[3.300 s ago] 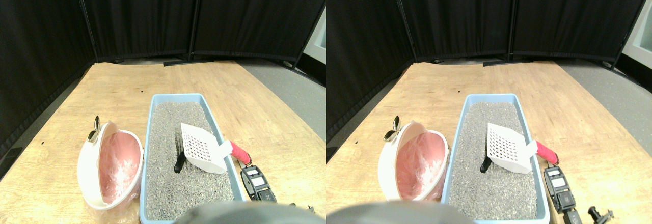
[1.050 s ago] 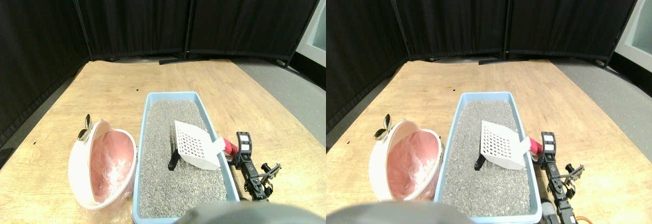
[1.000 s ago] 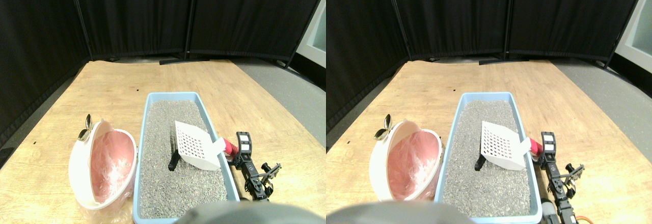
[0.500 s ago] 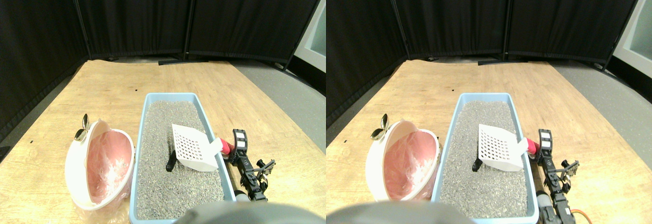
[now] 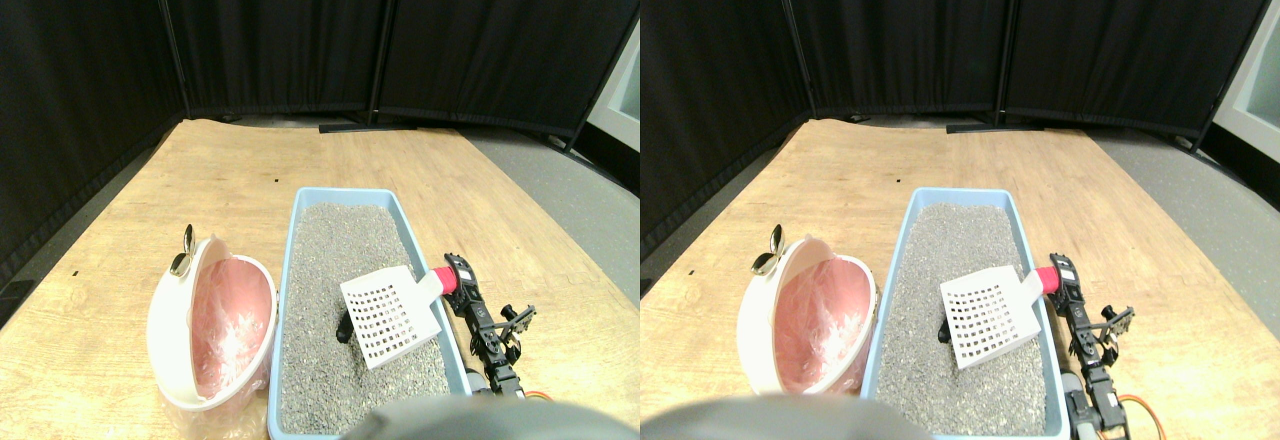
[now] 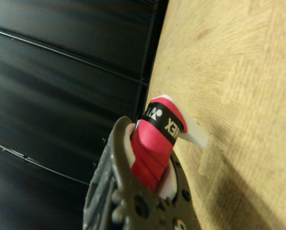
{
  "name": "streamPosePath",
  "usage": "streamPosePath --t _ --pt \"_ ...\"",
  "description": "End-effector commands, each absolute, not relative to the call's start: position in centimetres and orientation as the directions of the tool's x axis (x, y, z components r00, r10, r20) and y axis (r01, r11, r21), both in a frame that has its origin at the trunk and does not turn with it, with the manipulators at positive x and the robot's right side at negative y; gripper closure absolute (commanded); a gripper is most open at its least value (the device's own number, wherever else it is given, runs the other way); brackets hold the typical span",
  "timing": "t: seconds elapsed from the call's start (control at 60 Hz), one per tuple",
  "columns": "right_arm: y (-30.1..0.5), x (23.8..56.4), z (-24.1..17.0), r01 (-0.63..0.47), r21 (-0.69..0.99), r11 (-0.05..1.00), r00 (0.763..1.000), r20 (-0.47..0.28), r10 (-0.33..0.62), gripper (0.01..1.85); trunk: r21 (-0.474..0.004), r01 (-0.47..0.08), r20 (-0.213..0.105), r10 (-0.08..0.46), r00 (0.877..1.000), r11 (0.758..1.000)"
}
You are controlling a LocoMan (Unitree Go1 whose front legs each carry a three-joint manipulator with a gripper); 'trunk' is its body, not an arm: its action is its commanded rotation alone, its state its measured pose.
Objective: Scoop (unimanual)
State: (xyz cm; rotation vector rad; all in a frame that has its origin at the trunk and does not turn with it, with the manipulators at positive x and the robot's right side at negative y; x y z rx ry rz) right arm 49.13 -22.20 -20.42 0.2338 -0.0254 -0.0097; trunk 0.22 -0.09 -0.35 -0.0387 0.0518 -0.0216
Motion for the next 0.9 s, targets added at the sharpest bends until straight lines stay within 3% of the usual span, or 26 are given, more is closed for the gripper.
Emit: streamPosePath --t 0.017,0.333,0.4,0.6,0.9 --pt "-22.9 48.8 -20.7 0.052 0.176 0.983 0.998 0.032 -0.058 1.76 -0.043 0.019 -0.039 -0.021 0.999 0.999" --pt "-23.7 47.1 -17.6 -0.040 0.114 0.993 0.994 0.110 0.027 1.80 -0.064 0.021 -0.046 -0.024 0.999 0.998" --pt "-24.0 46.5 -16.2 -0.107 0.056 0.993 0.984 0.150 0.097 1.80 -0.070 0.016 -0.051 -0.020 0.999 0.997" --pt "-23.6 45.5 -12.1 -0.098 -0.039 0.994 0.975 0.197 0.104 1.80 -0.085 0.014 -0.056 -0.019 0.998 0.996" --pt "-23.5 46.4 -8.3 -0.120 -0.196 0.973 0.973 0.173 0.155 1.77 -0.116 -0.003 -0.076 -0.006 0.997 0.993"
